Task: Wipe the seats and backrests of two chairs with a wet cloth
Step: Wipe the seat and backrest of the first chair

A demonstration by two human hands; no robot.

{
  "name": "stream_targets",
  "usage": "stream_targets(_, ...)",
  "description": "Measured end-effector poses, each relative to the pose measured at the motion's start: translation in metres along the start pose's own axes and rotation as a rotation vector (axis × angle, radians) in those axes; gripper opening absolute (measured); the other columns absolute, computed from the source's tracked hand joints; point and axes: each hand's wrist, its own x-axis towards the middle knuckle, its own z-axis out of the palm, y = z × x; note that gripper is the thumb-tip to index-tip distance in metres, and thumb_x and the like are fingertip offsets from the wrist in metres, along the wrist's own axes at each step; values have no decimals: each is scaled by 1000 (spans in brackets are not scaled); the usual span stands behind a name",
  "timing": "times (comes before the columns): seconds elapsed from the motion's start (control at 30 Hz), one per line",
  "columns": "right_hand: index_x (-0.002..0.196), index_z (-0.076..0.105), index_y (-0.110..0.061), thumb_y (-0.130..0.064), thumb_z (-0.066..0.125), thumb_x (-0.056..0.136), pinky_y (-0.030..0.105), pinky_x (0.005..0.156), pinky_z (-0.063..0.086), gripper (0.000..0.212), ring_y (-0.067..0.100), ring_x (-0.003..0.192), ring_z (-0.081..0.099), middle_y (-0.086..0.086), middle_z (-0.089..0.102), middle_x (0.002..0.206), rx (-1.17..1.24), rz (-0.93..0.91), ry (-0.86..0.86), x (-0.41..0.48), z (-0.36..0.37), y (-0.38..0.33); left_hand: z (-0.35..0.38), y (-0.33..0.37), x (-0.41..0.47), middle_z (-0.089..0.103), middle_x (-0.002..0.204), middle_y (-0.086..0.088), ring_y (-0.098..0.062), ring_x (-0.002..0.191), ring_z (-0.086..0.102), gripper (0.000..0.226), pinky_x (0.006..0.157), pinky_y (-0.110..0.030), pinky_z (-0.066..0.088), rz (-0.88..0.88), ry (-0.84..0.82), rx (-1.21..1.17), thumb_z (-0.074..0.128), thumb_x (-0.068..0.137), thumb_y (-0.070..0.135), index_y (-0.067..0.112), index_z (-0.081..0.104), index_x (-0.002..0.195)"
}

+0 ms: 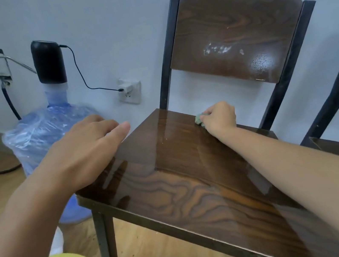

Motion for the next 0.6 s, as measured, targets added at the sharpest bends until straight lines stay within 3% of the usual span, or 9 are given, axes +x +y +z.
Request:
stream_targets(0.17,108,80,-6,-16,70,95,23,77,46,19,23,96,68,12,78,108,67,-120,-103,-24,20,-35,-5,3,-3,58,109,4,-18,104,54,76,96,-47,42,10,33,-13,18,86,71,17,69,101)
stream_targets(0.27,109,81,-13,-20,73,92,21,90,46,20,21,113,66,6,79,111,104,-279,-239,-54,24,-50,-3,2,-6,57,110,6,-17,105,54,73,98,-48,42,-10,4,0,17,86,71,22,69,101)
stream_targets(0.4,104,83,-31,-33,78,87,37,104,51,18,18,115,65,-8,81,102,159,-398,-435,-100,-3,-45,-6,1,-9,57,111,4,-20,106,55,73,99,-50,42,-17,-12,12,16,86,70,22,69,102)
stream_targets(0.5,105,83,-32,-29,79,87,22,95,53,18,0,99,71,-14,81,99,216,-433,-687,-130,-49,-35,-7,3,-11,58,111,3,-19,106,55,73,97,-47,42,-5,-13,11,18,87,69,19,69,104)
stream_targets(0.6,103,83,-33,-27,80,86,18,84,54,18,3,93,72,-12,79,97,200,-472,-849,-159,-100,-18,-6,5,-15,57,108,7,-15,105,54,72,96,-45,42,20,-26,34,17,87,69,21,68,102)
